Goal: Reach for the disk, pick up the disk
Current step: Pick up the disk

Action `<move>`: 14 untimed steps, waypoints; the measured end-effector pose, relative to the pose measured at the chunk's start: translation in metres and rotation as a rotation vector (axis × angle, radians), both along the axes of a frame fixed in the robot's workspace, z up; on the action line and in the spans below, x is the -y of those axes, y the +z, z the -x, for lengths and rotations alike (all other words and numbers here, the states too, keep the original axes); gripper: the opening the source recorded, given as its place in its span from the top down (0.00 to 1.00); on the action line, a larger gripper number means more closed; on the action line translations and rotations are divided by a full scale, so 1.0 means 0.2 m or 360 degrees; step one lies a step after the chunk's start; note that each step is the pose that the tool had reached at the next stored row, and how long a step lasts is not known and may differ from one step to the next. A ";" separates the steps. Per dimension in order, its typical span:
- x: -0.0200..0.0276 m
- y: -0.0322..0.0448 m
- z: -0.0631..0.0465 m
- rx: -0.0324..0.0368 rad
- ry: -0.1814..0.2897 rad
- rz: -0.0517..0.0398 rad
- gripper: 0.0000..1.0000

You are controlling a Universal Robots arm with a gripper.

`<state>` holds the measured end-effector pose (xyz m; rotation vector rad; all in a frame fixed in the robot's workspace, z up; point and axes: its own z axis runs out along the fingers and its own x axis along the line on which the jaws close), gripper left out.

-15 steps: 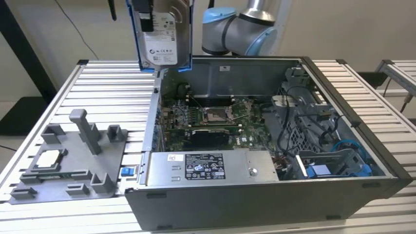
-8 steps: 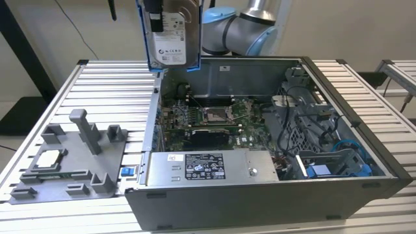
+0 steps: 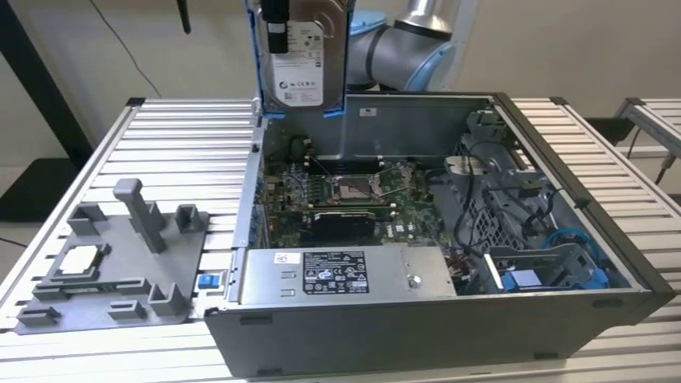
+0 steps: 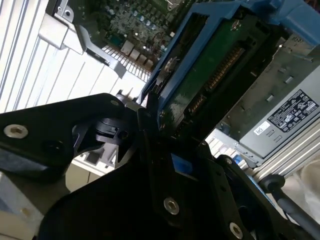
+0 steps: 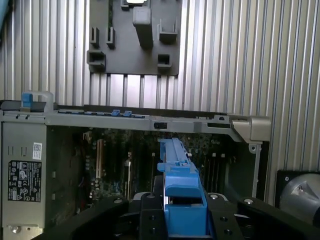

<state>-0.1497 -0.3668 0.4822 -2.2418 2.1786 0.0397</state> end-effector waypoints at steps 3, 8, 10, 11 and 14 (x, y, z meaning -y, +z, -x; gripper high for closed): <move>0.000 -0.001 -0.05 0.0000 0.0000 0.0000 1.00; 0.000 -0.004 -0.14 0.0001 0.0001 0.0000 1.00; 0.000 -0.005 -0.18 0.0001 0.0001 0.0000 1.00; 0.000 -0.006 -0.19 0.0001 0.0001 0.0000 1.00; 0.001 -0.008 -0.24 0.0001 0.0001 0.0000 1.00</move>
